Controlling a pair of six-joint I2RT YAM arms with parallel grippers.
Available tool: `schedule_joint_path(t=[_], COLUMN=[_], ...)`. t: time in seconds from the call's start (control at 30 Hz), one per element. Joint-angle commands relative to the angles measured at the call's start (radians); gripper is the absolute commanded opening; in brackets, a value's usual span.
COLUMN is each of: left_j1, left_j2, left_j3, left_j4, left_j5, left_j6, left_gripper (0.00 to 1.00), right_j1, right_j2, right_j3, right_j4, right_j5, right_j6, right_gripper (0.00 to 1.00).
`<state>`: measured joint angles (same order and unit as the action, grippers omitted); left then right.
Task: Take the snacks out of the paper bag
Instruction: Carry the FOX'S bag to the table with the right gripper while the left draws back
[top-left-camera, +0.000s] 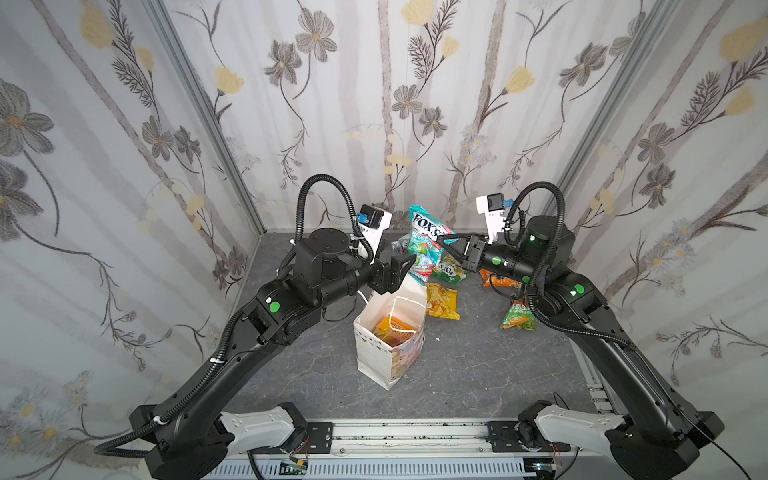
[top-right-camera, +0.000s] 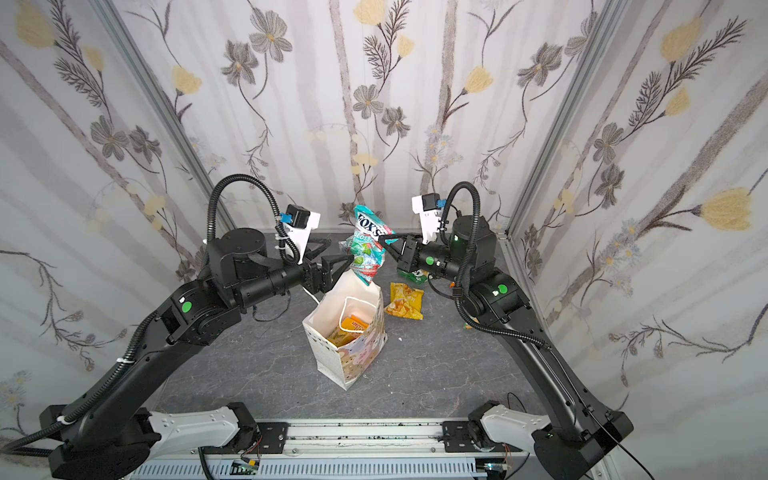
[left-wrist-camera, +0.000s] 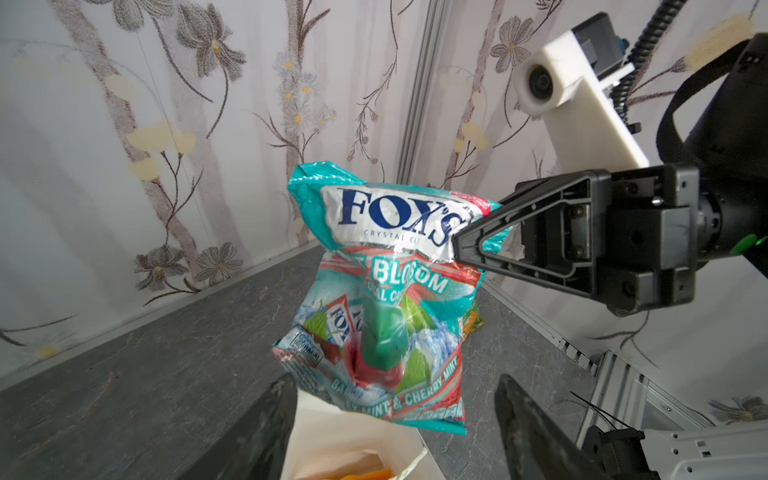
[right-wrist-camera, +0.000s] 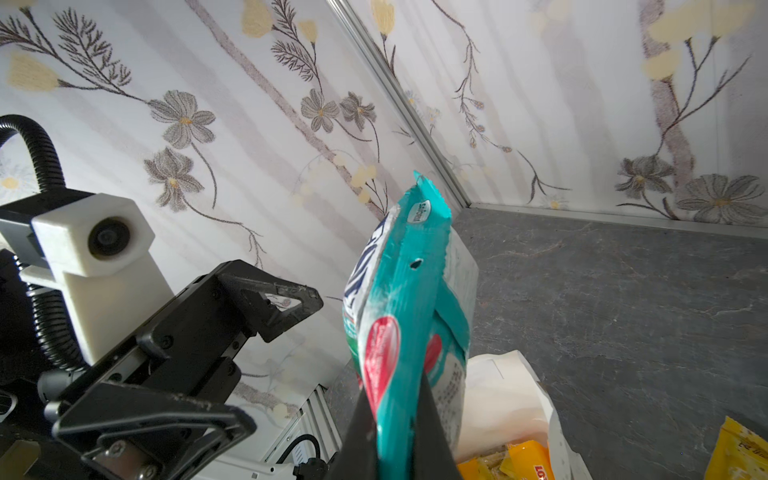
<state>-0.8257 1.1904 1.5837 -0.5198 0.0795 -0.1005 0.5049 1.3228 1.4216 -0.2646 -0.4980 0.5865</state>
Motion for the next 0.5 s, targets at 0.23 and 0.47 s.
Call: schedule_joint_path(t=[0.23, 0.47], left_j1=[-0.007, -0.041], left_j2=[-0.003, 0.017], left_j3=[-0.024, -0.020], left_j4=[-0.011, -0.082], left_j5=[0.109, 0.172], left_j6=[0.035, 0.080], left_gripper=[1.00, 1.00], right_j1=[-0.168, -0.292], right_j2=[-0.179, -0.299], right_j3=[-0.239, -0.462], right_j4=[0.064, 0.069], right_j5=[-0.001, 0.009], right_j6=[0.045, 0.082], right_gripper=[0.00, 0.00])
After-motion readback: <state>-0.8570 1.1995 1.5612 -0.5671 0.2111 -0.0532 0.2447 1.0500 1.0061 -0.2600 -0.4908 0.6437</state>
